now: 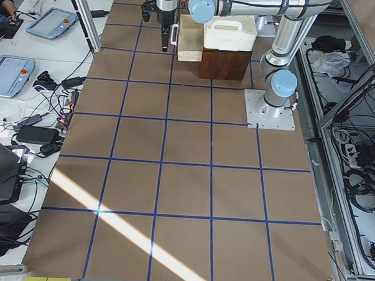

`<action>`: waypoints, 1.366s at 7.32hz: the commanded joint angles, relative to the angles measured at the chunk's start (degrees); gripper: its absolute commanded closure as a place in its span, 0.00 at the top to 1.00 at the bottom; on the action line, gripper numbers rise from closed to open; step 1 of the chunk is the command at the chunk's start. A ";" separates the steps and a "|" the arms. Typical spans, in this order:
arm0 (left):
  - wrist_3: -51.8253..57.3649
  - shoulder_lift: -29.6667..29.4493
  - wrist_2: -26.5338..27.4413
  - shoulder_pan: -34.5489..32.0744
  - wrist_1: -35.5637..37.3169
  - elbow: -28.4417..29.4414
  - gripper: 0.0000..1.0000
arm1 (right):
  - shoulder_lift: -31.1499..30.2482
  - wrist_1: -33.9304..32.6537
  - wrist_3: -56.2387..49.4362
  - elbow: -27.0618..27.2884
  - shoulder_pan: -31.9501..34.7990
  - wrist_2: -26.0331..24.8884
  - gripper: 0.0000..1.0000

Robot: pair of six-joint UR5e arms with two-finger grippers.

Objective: Put scissors in drawer and close it
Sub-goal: 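Lower the right gripper and grasp the scissors at the blades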

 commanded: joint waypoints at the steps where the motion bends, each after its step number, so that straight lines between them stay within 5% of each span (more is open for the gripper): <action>1: 0.08 0.02 -0.08 0.03 0.01 0.00 1.00 | 0.06 0.30 0.11 0.01 -0.01 -0.18 0.11; 3: 0.08 0.02 0.01 0.03 0.01 0.00 1.00 | -0.64 0.91 0.20 -0.86 -0.01 -0.35 0.00; 6: 0.08 0.11 0.01 0.12 0.01 0.00 1.00 | -3.18 8.62 -0.77 -10.24 1.30 1.21 0.00; 10: 0.08 0.02 0.01 0.21 0.45 0.09 1.00 | -9.24 19.77 9.90 -15.88 13.91 5.37 0.00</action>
